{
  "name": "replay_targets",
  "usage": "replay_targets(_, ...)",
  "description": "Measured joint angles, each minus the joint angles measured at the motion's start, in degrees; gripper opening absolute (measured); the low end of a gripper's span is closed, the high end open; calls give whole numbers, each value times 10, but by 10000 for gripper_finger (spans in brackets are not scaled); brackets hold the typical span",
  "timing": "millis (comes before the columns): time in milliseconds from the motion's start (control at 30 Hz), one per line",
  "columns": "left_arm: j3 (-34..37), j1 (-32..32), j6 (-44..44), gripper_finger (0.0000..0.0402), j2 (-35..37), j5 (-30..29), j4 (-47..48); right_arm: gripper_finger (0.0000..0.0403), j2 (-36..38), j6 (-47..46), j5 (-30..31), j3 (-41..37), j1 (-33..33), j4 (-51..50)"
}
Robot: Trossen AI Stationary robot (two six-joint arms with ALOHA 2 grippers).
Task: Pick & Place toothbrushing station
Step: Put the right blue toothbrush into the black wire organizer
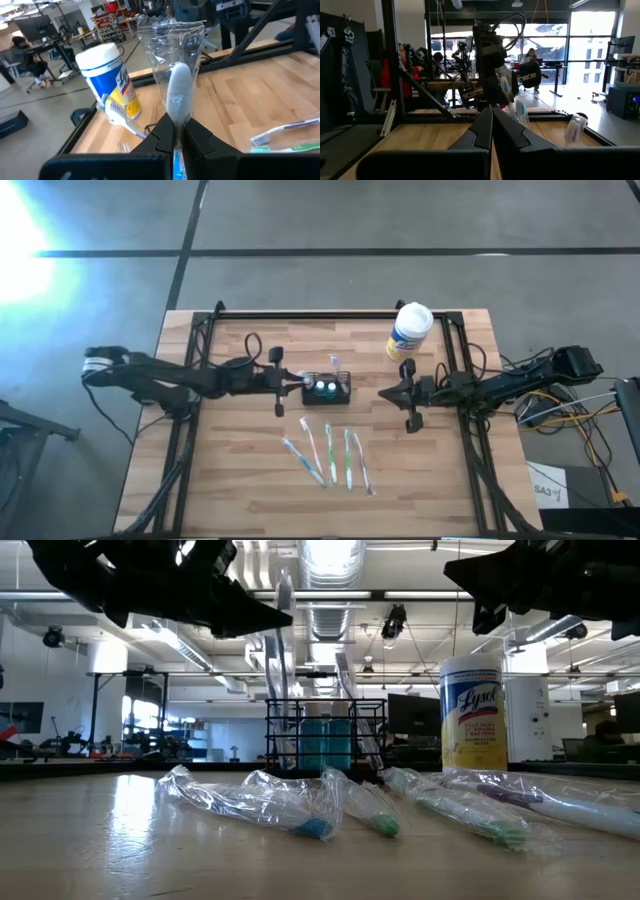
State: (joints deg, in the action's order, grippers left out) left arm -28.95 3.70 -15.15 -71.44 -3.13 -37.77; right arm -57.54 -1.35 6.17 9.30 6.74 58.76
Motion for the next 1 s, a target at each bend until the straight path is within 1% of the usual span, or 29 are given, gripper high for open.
replay_targets(200,-1,0,5,15,-11,-12,-14,8,0,0,0,0,0,0)
replay_targets(400,-29,-2,29,15,15,0,-12,8,0,0,0,0,0,0)
replay_targets(600,-54,-2,27,15,20,-7,44,8,0,0,0,0,0,0)
replay_targets(867,-60,-3,13,15,13,-14,49,8,0,0,0,0,0,0)
replay_targets(1000,-81,-4,9,15,13,-20,70,8,0,0,0,0,0,0)
